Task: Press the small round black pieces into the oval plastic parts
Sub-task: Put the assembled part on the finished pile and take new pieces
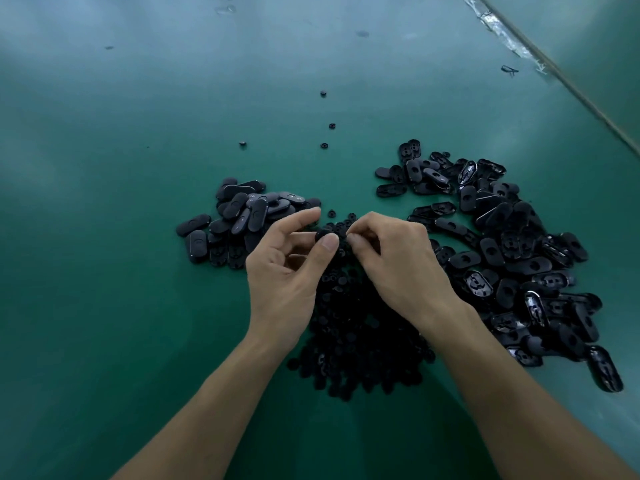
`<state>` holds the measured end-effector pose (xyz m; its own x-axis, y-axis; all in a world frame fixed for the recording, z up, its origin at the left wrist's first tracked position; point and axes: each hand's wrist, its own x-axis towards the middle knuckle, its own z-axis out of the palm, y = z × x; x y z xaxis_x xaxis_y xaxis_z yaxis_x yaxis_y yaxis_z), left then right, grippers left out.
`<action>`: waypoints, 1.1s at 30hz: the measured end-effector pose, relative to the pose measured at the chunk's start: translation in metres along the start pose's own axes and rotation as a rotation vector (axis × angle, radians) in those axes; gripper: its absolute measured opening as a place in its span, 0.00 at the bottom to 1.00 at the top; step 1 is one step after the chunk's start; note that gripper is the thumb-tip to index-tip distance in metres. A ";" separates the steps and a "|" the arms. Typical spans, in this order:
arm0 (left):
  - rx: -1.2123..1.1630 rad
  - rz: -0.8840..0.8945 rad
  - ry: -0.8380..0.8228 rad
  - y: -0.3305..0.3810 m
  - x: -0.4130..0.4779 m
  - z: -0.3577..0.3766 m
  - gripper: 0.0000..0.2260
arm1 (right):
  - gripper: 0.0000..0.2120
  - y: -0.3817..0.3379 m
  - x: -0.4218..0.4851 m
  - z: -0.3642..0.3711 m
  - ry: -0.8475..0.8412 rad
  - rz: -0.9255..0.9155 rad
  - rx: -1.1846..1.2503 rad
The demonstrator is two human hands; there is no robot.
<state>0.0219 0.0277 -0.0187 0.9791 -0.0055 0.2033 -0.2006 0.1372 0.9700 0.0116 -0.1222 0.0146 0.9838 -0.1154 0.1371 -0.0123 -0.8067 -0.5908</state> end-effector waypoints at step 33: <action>-0.056 -0.077 0.043 0.000 0.000 0.003 0.08 | 0.05 -0.027 -0.008 -0.008 0.053 0.026 0.382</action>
<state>0.0219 0.0252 -0.0178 0.9923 0.0245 0.1211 -0.1236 0.1935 0.9733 0.0023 -0.1039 0.0361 0.9732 -0.1711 0.1535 0.0405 -0.5299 -0.8471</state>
